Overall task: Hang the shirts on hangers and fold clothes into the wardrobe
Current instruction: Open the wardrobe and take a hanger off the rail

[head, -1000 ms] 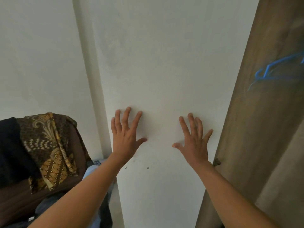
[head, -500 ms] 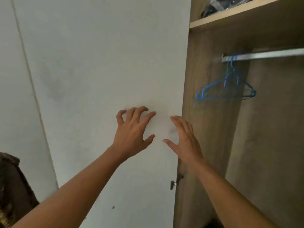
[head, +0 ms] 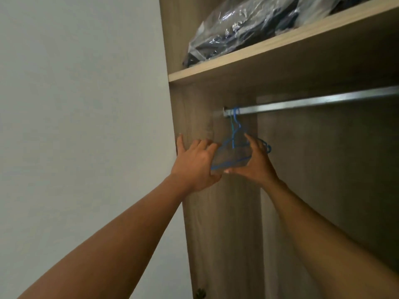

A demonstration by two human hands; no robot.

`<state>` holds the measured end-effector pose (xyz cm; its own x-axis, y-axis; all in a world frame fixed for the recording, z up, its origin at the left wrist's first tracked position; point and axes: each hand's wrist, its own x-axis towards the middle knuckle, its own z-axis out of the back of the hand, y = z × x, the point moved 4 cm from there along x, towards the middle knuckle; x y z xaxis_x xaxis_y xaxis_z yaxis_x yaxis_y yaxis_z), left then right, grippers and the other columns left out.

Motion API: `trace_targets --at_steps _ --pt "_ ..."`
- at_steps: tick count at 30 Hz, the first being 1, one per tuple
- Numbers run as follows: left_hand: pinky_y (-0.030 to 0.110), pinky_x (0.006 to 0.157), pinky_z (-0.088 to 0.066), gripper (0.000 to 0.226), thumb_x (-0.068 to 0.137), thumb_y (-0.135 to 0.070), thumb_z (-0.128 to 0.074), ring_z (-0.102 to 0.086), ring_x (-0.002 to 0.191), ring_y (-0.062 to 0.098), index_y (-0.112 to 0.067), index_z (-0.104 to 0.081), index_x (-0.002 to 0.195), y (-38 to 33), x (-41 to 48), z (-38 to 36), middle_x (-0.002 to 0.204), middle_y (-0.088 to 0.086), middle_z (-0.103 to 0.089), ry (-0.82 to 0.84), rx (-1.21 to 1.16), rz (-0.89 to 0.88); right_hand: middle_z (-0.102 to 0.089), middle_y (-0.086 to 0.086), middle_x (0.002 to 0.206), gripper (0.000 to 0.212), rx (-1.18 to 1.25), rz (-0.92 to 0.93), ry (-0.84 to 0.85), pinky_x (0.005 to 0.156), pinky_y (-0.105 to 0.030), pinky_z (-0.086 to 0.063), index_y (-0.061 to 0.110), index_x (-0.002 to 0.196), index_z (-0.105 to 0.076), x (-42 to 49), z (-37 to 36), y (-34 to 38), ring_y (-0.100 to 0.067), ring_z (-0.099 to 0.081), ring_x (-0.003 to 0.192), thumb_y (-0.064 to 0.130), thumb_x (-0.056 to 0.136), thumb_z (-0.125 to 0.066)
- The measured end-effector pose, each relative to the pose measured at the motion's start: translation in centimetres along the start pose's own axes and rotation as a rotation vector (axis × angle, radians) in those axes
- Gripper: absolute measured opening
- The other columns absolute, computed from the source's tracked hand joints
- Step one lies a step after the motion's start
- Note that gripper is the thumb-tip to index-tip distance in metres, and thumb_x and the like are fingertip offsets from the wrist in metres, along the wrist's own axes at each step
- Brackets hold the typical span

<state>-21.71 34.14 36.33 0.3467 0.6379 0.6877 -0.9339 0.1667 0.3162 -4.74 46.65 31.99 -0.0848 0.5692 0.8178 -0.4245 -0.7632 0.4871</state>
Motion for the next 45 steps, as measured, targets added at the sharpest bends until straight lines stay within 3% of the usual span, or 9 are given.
trace_targets --at_steps 3,5,8,10,13,21,29,39,45 --pt "0.071 0.113 0.004 0.086 0.077 -0.074 -0.048 -0.039 0.137 0.021 -0.027 -0.036 0.148 -0.1 3.5 -1.8 0.145 0.000 -0.045 0.046 0.005 0.012 -0.046 -0.001 0.141 0.126 0.030 0.078 -0.008 0.108 -0.014 -0.036 0.021 0.143 -0.041 2.5 0.4 -2.8 -0.013 -0.045 0.130 0.045 0.034 -0.100" --pt "0.070 0.113 0.004 0.094 0.072 -0.081 -0.042 -0.036 0.139 0.020 -0.027 -0.035 0.149 -0.1 5.3 -2.8 0.147 -0.002 -0.044 0.052 0.035 0.014 -0.041 -0.005 0.148 0.141 -0.018 0.053 0.002 0.107 -0.004 -0.026 0.013 0.150 -0.034 4.0 0.6 -4.6 -0.008 -0.037 0.133 0.047 0.031 -0.100" --pt "0.070 0.111 0.006 0.100 0.073 -0.084 -0.045 -0.035 0.140 0.020 -0.026 -0.028 0.153 -0.3 7.6 -4.3 0.150 -0.003 -0.044 0.061 0.050 0.007 -0.029 -0.004 0.160 0.157 -0.036 0.015 0.076 0.118 -0.030 -0.032 0.016 0.157 -0.022 6.2 0.9 -6.7 -0.013 -0.032 0.144 0.077 0.026 -0.085" --pt "0.071 0.110 0.008 0.103 0.073 -0.086 -0.044 -0.037 0.140 0.020 -0.025 -0.024 0.154 -0.4 8.5 -5.0 0.149 -0.002 -0.047 0.084 0.064 -0.001 -0.029 0.001 0.161 0.158 -0.015 -0.015 0.162 0.117 -0.043 -0.036 0.026 0.158 -0.016 7.0 0.9 -7.9 -0.015 -0.034 0.145 0.083 0.027 -0.083" --pt "0.070 0.110 0.010 0.108 0.072 -0.089 -0.040 -0.040 0.138 0.022 -0.024 -0.019 0.156 -0.4 9.3 -5.8 0.138 0.004 -0.058 0.096 0.083 0.015 -0.037 0.010 0.157 0.154 -0.070 -0.070 0.220 0.117 -0.050 -0.033 0.047 0.153 -0.010 7.1 0.7 -8.6 -0.013 -0.039 0.143 0.082 0.023 -0.085" --pt "0.067 0.111 0.007 0.101 0.070 -0.088 -0.047 -0.045 0.133 0.022 -0.032 -0.030 0.152 -0.5 9.9 -6.2 0.134 -0.002 -0.055 0.098 0.134 -0.023 -0.040 0.006 0.149 0.142 -0.081 0.079 0.173 0.109 -0.041 -0.045 0.038 0.155 -0.021 6.0 0.6 -7.4 -0.013 -0.043 0.136 0.075 0.035 -0.087" --pt "0.066 0.113 0.000 0.109 0.058 -0.091 -0.054 -0.046 0.129 0.020 -0.037 -0.034 0.150 -0.2 10.0 -4.7 0.132 -0.004 -0.053 0.103 0.182 -0.030 -0.046 0.004 0.139 0.139 -0.120 0.114 0.146 0.101 -0.042 -0.050 0.037 0.156 -0.021 6.4 1.1 -6.1 -0.016 -0.048 0.128 0.083 0.037 -0.078" --pt "0.065 0.114 0.000 0.095 0.070 -0.078 -0.060 -0.042 0.132 0.020 -0.036 -0.032 0.151 0.1 10.2 -2.2 0.135 -0.002 -0.050 0.083 0.269 -0.039 -0.044 0.006 0.137 0.140 -0.131 0.109 0.082 0.096 -0.040 -0.053 0.037 0.156 -0.021 6.6 1.4 -4.3 -0.013 -0.049 0.119 0.087 0.036 -0.073" --pt "0.066 0.113 -0.001 0.095 0.073 -0.075 -0.059 -0.045 0.129 0.023 -0.029 -0.031 0.152 -0.2 7.4 -1.0 0.134 0.002 -0.050 0.078 0.306 -0.042 -0.046 0.006 0.134 0.138 -0.094 0.132 0.051 0.099 -0.039 -0.049 0.040 0.156 -0.021 4.6 0.9 -2.7 -0.015 -0.049 0.121 0.079 0.039 -0.083"
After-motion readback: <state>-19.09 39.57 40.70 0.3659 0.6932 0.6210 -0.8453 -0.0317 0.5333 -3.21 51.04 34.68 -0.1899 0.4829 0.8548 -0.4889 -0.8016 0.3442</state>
